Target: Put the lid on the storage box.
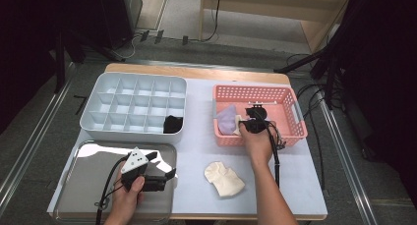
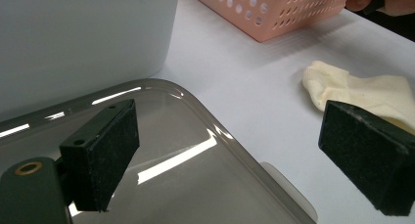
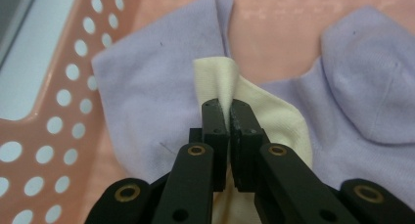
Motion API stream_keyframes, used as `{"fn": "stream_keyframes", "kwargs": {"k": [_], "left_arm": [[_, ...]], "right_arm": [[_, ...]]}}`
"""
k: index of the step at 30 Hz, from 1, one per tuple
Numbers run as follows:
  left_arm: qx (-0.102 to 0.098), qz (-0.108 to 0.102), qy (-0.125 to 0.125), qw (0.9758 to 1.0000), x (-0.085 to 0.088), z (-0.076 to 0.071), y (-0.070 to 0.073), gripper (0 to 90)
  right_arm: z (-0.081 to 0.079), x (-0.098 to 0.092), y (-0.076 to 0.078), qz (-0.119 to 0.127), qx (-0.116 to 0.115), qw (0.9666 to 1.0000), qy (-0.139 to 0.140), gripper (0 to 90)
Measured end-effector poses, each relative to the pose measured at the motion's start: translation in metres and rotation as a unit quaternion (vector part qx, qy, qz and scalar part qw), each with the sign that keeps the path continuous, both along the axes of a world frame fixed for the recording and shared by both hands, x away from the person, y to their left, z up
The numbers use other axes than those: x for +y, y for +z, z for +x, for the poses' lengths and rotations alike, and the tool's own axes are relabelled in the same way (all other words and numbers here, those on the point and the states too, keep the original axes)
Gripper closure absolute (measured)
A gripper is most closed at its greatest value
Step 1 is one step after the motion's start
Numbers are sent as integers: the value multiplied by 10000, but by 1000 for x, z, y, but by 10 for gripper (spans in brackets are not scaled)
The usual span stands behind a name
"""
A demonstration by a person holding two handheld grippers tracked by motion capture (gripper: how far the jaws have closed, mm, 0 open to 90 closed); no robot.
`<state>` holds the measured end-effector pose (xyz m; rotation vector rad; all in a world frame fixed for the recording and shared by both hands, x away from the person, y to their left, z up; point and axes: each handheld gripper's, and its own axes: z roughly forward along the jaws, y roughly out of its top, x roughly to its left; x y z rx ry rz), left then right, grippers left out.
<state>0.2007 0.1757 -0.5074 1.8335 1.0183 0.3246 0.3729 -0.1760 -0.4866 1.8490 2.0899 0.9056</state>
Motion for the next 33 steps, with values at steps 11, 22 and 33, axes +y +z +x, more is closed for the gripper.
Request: {"fn": "stream_keyframes", "kwargs": {"k": [11, 22, 33], "left_arm": [[20, 11, -3, 10000, 0, 0, 0, 85], [9, 19, 8, 10000, 0, 0, 0, 85], [14, 11, 8, 10000, 0, 0, 0, 85]], "right_arm": [[-21, -11, 3, 308, -1925, 9807, -155, 873], [-35, -24, 5, 738, -2888, 9545, -87, 873], [-41, -26, 5, 928, -2976, 9500, -149, 873]]}}
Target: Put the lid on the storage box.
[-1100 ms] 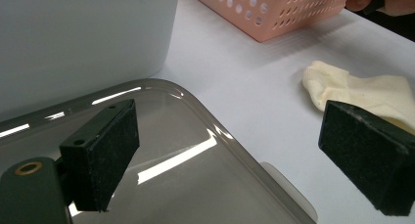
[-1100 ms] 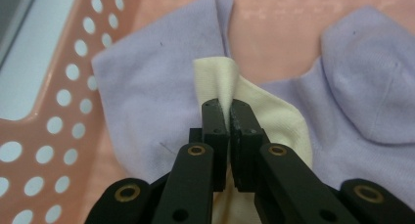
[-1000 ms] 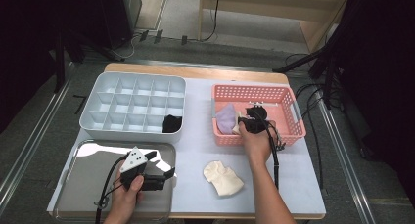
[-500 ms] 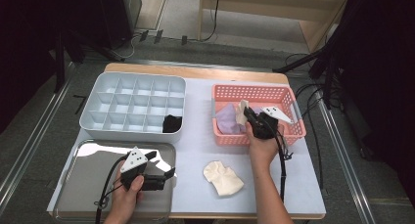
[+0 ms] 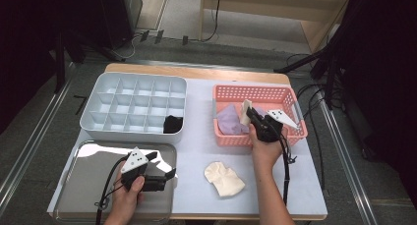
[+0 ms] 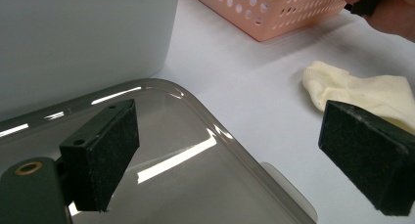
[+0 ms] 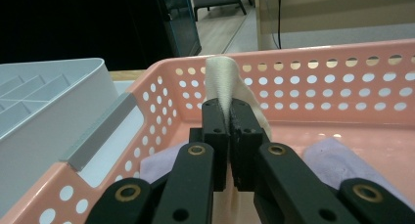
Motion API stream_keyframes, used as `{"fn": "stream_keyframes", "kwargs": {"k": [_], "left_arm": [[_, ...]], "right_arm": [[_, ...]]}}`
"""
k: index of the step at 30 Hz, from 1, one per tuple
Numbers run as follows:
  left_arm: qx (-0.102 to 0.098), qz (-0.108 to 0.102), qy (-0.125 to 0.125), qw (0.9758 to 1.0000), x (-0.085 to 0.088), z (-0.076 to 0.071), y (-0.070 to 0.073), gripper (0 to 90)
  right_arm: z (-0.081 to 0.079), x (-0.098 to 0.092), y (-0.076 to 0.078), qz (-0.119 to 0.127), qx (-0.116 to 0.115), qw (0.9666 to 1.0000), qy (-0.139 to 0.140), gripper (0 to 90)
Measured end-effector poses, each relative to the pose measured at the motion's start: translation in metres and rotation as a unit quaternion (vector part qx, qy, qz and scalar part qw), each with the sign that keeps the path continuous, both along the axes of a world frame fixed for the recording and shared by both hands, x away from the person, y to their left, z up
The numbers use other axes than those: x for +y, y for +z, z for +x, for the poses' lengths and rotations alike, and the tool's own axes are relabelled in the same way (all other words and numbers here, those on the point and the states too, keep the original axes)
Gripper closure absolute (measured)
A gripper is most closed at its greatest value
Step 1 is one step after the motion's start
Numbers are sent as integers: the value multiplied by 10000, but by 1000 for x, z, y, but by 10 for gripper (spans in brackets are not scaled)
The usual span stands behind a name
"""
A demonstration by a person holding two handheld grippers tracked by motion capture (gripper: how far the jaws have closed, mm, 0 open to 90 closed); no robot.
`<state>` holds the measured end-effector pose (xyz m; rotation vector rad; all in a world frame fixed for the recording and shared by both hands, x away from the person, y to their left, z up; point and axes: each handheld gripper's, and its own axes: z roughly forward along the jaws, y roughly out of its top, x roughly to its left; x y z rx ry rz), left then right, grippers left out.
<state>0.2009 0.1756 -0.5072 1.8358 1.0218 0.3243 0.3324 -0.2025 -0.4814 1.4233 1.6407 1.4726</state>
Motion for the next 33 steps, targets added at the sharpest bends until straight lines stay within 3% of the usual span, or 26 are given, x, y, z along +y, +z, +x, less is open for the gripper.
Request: {"fn": "stream_keyframes", "kwargs": {"k": [3, 16, 24, 25, 33], "left_arm": [[-11, -1, 15, 10000, 0, 0, 0, 85], [-26, 4, -5, 10000, 0, 0, 0, 85], [-17, -7, 2, 10000, 0, 0, 0, 85], [-12, -8, 8, 10000, 0, 0, 0, 85], [-14, -24, 10, 10000, 0, 0, 0, 85]], "right_arm": [[-2, 1, -1, -100, -101, 9999, -7, 872], [-20, 3, 12, 45, -523, 9986, 112, 872], [-41, 4, 17, 56, -694, 9975, 153, 872], [-51, 5, 17, 81, -719, 9972, 159, 872], [-80, 4, 22, 177, -854, 9958, 283, 872]]}}
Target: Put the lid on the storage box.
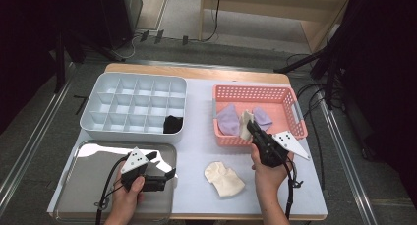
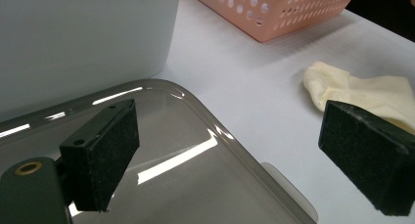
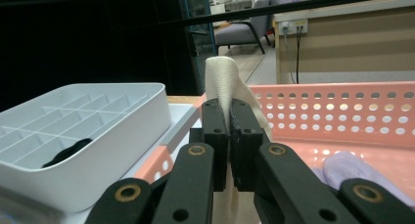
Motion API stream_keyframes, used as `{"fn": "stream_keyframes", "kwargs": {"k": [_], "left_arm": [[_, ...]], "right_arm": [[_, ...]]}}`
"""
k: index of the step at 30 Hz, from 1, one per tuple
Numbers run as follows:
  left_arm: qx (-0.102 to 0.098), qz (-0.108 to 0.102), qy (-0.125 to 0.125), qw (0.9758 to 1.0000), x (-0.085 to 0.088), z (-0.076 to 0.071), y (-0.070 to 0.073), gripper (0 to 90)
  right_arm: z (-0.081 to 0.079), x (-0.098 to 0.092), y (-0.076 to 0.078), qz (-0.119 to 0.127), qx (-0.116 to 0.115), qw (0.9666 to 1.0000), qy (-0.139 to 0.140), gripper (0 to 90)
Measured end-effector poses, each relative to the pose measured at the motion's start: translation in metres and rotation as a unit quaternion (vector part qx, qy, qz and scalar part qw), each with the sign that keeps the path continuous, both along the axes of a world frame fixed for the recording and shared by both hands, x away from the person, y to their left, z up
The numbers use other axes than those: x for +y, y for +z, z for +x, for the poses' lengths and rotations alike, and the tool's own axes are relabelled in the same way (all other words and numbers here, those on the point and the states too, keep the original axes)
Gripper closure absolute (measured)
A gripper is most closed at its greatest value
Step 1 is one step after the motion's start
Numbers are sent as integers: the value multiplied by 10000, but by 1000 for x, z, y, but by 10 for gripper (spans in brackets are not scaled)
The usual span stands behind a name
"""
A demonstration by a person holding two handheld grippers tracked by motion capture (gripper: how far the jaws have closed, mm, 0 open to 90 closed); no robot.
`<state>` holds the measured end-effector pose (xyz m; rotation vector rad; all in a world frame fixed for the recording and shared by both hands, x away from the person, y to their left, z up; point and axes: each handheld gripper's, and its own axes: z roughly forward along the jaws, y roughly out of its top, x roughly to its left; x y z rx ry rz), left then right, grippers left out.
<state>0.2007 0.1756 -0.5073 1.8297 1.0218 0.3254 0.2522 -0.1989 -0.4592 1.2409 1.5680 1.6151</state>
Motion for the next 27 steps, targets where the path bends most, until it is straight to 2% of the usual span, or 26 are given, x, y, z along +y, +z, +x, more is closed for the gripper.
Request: {"fn": "stream_keyframes", "kwargs": {"k": [1, 2, 6, 7, 15, 19, 23, 24, 27], "left_arm": [[3, 5, -3, 10000, 0, 0, 0, 85], [9, 0, -7, 10000, 0, 0, 0, 85], [8, -3, -2, 10000, 0, 0, 0, 85], [7, -6, 0, 10000, 0, 0, 0, 85], [-13, -7, 13, 10000, 1, 0, 0, 85], [0, -11, 16, 10000, 1, 0, 0, 85], [2, -10, 23, 10000, 1, 0, 0, 85], [2, -9, 30, 10000, 1, 0, 0, 85], [-3, -21, 46, 10000, 1, 0, 0, 85]], "right_arm": [[0, 0, 0, 0, 0, 10000, 0, 872], [-9, -1, 0, -25, -42, 10000, 5, 872], [-20, -2, -1, -41, -58, 10000, 36, 872], [-29, -3, -4, -122, -79, 9999, 88, 872], [-60, -9, -18, -303, -26, 9993, 211, 872], [-71, -20, -29, -405, 101, 9989, 203, 872], [-76, -33, -34, -384, 209, 9990, 112, 872], [-80, -42, -37, -363, 265, 9990, 13, 872], [-85, -55, -39, -375, 317, 9987, -104, 872]]}}
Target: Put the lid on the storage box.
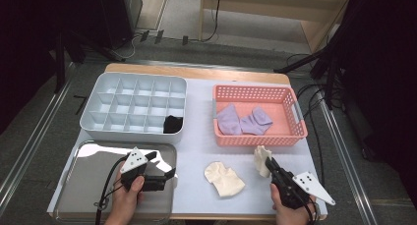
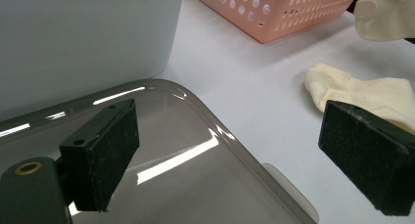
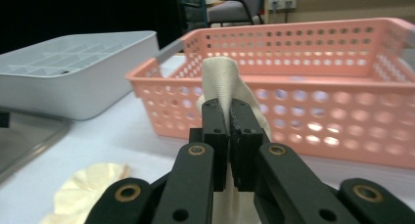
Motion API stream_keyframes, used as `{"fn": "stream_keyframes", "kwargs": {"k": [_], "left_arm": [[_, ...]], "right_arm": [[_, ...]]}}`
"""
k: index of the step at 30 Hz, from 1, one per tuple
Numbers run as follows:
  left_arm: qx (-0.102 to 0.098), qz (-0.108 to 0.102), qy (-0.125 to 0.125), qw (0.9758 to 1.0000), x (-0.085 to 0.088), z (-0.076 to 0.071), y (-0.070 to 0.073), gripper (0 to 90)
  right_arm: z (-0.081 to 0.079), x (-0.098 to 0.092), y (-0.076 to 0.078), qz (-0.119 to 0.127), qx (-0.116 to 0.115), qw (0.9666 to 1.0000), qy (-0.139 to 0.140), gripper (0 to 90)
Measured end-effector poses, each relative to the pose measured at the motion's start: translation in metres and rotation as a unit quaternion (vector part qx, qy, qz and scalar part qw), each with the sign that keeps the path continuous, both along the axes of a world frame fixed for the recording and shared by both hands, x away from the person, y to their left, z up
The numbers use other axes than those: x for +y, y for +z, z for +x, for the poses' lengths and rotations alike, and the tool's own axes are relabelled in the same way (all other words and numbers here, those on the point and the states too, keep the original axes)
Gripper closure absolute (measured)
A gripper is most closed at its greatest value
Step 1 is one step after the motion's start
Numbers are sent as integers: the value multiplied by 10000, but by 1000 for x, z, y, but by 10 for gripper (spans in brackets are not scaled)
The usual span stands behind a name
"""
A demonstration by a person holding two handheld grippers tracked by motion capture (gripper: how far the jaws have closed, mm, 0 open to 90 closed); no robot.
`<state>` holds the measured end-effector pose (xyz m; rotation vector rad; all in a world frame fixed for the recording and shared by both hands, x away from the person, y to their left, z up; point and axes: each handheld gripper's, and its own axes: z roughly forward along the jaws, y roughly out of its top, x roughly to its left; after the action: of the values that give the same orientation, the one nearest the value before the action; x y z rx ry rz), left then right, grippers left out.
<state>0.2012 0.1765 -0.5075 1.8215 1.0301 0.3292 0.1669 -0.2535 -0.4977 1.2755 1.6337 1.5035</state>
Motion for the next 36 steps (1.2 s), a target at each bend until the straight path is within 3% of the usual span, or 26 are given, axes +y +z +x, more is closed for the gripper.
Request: {"fn": "stream_keyframes", "kwargs": {"k": [4, 8, 10, 12, 13, 14, 17, 18, 22, 24, 32, 36], "left_arm": [[26, -16, 8, 10000, 0, 0, 0, 85], [29, -20, 19, 10000, 0, 0, 0, 85], [28, -34, 16, 10000, 1, 1, 0, 85], [43, -19, 24, 10000, 0, 1, 0, 85], [43, -19, 24, 10000, 0, 1, 0, 85], [44, -22, 28, 10000, 0, 1, 0, 85], [43, -19, 31, 10000, 0, 1, 0, 85], [35, -17, 29, 10000, 0, 1, 0, 85], [76, -58, 30, 9999, 1, 1, 0, 85], [97, -28, 51, 9999, 1, 1, 0, 85], [136, 134, 107, 9998, -2, 3, 0, 85], [42, 104, 159, 9998, -3, 1, 0, 85]], "right_arm": [[-8, -20, -1, -12, 63, 9997, -250, 872], [-13, -37, -7, -327, 183, 9976, -577, 872], [-12, -42, -9, -306, 293, 9971, -632, 872], [-8, -50, -19, -320, 564, 9946, -806, 871], [-8, -50, -19, -320, 564, 9946, -806, 871], [-4, -50, -27, -241, 768, 9943, -700, 863], [-3, -46, -30, -232, 839, 9947, -553, 791], [-2, -39, -30, -192, 822, 9955, -422, 644], [-4, -26, -24, -138, 711, 9969, -305, 531], [-7, -18, -19, -47, 684, 9973, -248, 518], [-5, 18, -3, -208, 679, 9975, -45, 518], [-8, 31, -5, 53, 799, 9968, -32, 519]]}}
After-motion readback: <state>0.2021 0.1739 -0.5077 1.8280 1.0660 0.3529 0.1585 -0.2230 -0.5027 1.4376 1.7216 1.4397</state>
